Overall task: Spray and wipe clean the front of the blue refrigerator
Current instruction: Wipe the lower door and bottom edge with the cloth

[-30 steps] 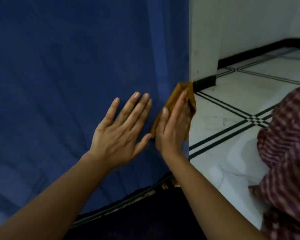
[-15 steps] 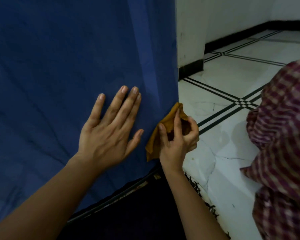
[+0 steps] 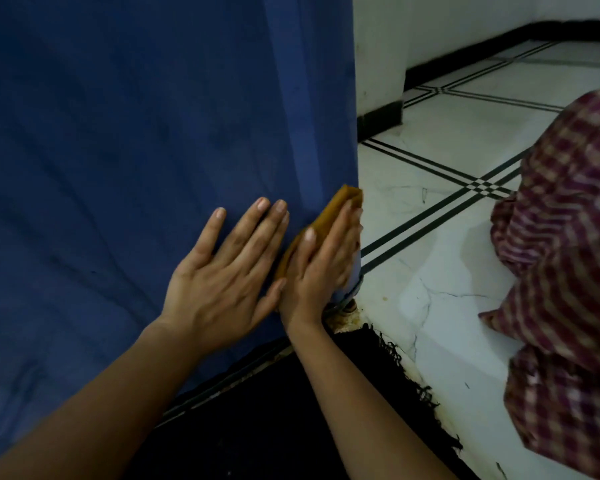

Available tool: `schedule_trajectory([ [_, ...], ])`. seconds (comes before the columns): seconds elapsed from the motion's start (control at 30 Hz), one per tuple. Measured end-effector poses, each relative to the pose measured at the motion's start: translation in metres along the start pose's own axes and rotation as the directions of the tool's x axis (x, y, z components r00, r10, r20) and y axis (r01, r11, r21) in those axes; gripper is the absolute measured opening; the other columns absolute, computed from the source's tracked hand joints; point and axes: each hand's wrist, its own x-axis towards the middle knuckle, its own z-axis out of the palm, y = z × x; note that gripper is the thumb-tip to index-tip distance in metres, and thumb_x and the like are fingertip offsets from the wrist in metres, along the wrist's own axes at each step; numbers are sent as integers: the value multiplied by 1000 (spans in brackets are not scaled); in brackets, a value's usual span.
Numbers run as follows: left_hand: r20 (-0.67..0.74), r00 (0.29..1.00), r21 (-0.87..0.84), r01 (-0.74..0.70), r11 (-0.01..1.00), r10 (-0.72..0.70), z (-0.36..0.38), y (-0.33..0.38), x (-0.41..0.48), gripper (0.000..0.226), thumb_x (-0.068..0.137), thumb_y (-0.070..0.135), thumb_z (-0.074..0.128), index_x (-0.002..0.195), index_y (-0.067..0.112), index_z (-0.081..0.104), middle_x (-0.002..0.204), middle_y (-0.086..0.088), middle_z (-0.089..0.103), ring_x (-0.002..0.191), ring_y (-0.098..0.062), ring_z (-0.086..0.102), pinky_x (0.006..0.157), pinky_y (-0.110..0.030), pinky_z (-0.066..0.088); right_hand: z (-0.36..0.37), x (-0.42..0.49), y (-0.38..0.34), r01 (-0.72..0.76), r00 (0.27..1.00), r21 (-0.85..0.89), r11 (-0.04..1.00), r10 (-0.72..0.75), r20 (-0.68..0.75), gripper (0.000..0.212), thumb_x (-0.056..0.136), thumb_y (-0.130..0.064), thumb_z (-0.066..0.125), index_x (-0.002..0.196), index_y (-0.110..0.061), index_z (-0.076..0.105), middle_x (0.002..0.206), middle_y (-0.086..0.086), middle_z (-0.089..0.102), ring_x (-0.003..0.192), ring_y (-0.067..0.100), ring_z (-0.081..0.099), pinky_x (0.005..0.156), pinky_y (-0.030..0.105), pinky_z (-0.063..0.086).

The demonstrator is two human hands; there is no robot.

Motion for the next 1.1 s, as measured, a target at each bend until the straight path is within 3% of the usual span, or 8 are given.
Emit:
schedule_trajectory([
  [0.2, -18, 998, 16, 66, 998, -65, -10, -15, -4, 63, 95, 41, 30, 144, 3, 25, 151, -9, 26, 139, -19, 21, 112, -42, 9, -7, -16, 11, -103, 991, -39, 994, 106, 79, 61, 94, -56, 4, 144, -22, -2, 155, 7, 8, 143, 21, 9, 114, 44, 11],
  [0.3, -25, 987, 20, 161, 987, -161, -17, -30, -17, 64, 95, 43, 30, 146, 5, 22, 152, -8, 23, 140, -20, 18, 113, -42, 8, 0, -7, -34, 260, 954, -93, 961, -241, 179, 56, 97, -52, 7, 144, -30, -15, 154, -2, -13, 143, 23, -3, 115, 46, 0],
  [0.4, -36, 970, 13, 242, 970, -242, -28, -52, -33, 64, 95, 44, 28, 146, 6, 22, 153, -8, 22, 141, -20, 17, 113, -41, 6, -9, 3, -37, 621, 764, -101, 777, -573, 297, 56, 97, -54, 11, 144, -35, -13, 153, -10, -23, 143, 20, -9, 114, 48, 1],
  [0.57, -75, 951, 73, 305, 950, -300, -37, -87, -35, 63, 95, 45, 27, 146, 7, 22, 153, -7, 22, 141, -20, 17, 113, -41, 6, -3, 27, -98, 544, 830, -131, 829, -510, 225, 56, 97, -51, 13, 146, -31, -7, 155, 6, 3, 143, 26, 0, 114, 52, 5],
  [0.7, -108, 931, 87, 357, 930, -347, -48, -114, -33, 63, 95, 44, 27, 147, 7, 20, 154, -6, 19, 141, -20, 18, 113, -42, 6, -4, 37, -115, 852, 517, -111, 512, -786, 338, 57, 95, -56, 16, 145, -38, -8, 154, -10, -20, 143, 19, -8, 113, 48, 6],
  [0.87, -123, 884, 25, 458, 889, -452, -54, -138, -37, 62, 96, 45, 21, 147, 10, 18, 157, -3, 9, 142, -17, 13, 114, -40, 2, -4, 63, -166, 592, 801, -154, 791, -556, 224, 61, 94, -59, 11, 146, -27, 7, 155, 9, 8, 142, 29, 6, 111, 56, 12],
  [1.03, -143, 811, -91, 559, 824, -567, -69, -162, -43, 61, 97, 45, 17, 148, 11, 17, 155, -2, 12, 143, -17, 12, 114, -40, 2, 5, 44, -189, 967, 250, -136, 214, -890, 380, 62, 94, -59, 21, 146, -35, -2, 155, -6, -18, 143, 21, -4, 111, 50, 7],
  [1.1, -147, 761, -136, 617, 775, -632, -73, -172, -49, 60, 97, 44, 17, 148, 13, 15, 156, 3, 4, 143, -16, 10, 114, -40, 3, 0, 65, -187, 970, 238, -145, 197, -892, 383, 61, 93, -59, 21, 145, -39, -3, 154, -11, -20, 143, 16, -9, 112, 45, 4],
])
